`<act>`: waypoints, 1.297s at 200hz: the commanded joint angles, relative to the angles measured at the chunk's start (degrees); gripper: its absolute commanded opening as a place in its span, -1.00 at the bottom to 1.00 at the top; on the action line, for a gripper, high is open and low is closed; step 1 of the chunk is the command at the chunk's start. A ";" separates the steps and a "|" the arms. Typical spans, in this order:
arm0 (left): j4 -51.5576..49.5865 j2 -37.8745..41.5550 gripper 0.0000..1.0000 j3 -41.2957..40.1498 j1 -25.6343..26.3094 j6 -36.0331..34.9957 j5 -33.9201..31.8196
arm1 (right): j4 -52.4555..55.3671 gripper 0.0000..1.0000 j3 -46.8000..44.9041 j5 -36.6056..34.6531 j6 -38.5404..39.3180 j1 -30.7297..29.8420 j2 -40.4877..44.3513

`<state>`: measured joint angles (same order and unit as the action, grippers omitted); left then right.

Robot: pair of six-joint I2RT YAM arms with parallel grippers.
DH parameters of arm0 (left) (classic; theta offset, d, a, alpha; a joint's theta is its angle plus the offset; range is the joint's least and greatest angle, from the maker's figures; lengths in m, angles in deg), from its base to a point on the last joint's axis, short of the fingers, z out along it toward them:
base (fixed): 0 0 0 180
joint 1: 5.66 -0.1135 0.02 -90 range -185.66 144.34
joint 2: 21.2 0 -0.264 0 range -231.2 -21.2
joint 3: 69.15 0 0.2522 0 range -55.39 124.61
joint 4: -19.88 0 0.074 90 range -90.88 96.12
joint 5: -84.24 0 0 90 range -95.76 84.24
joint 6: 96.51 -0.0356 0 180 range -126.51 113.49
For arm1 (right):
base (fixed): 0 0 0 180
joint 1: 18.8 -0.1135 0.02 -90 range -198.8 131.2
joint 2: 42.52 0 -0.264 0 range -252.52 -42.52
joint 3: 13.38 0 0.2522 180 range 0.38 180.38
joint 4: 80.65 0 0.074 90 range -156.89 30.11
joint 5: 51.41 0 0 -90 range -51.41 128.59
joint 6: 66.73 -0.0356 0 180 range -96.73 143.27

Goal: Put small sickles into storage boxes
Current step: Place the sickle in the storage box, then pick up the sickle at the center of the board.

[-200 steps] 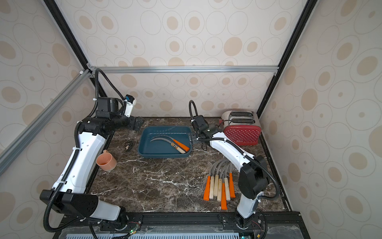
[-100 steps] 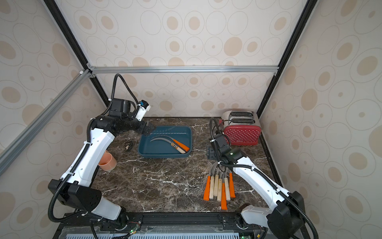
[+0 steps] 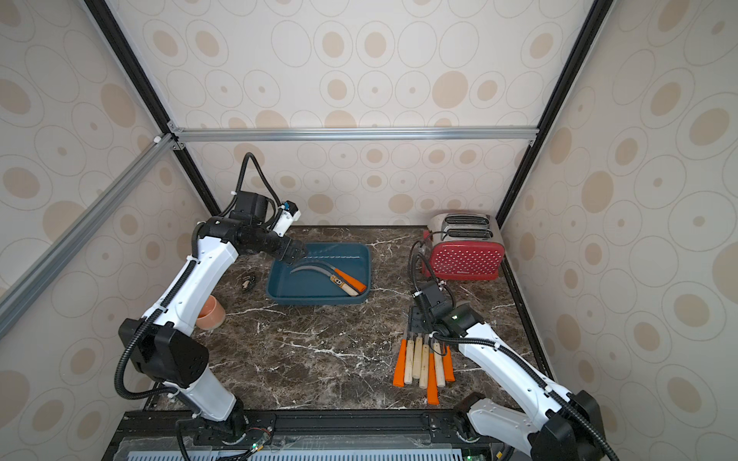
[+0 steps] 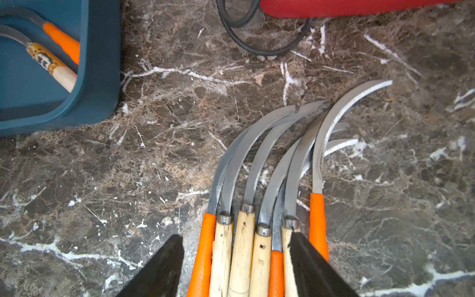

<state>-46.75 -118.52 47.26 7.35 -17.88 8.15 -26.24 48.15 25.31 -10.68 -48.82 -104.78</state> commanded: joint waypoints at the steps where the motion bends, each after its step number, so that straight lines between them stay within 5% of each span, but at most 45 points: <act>1: -2.16 -1.35 0.98 3.48 0.57 -0.30 -7.37 | 6.71 0.35 -0.80 0.08 -3.70 0.02 0.13; 113: -2.97 -0.91 0.95 3.14 0.63 -1.69 -7.27 | 3.01 0.09 -5.90 9.70 -6.06 -0.02 -3.82; 188: -2.76 -1.68 0.33 4.25 0.65 -0.51 -9.86 | 0.51 0.10 -5.46 13.87 -4.30 -0.17 -7.67; 232: -3.96 -2.22 0.97 4.80 0.61 -0.85 -8.27 | 0.57 0.10 -4.44 13.65 -3.54 -0.37 -9.32; 259: -4.05 -2.48 0.98 5.25 0.61 -0.87 -7.53 | 1.44 0.09 -4.52 10.70 -4.64 -0.34 -9.04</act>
<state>-48.89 -120.29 49.87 7.74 -17.97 -0.66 -26.05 42.49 38.69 -14.62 -48.95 -113.74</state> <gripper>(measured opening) 0.991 0.550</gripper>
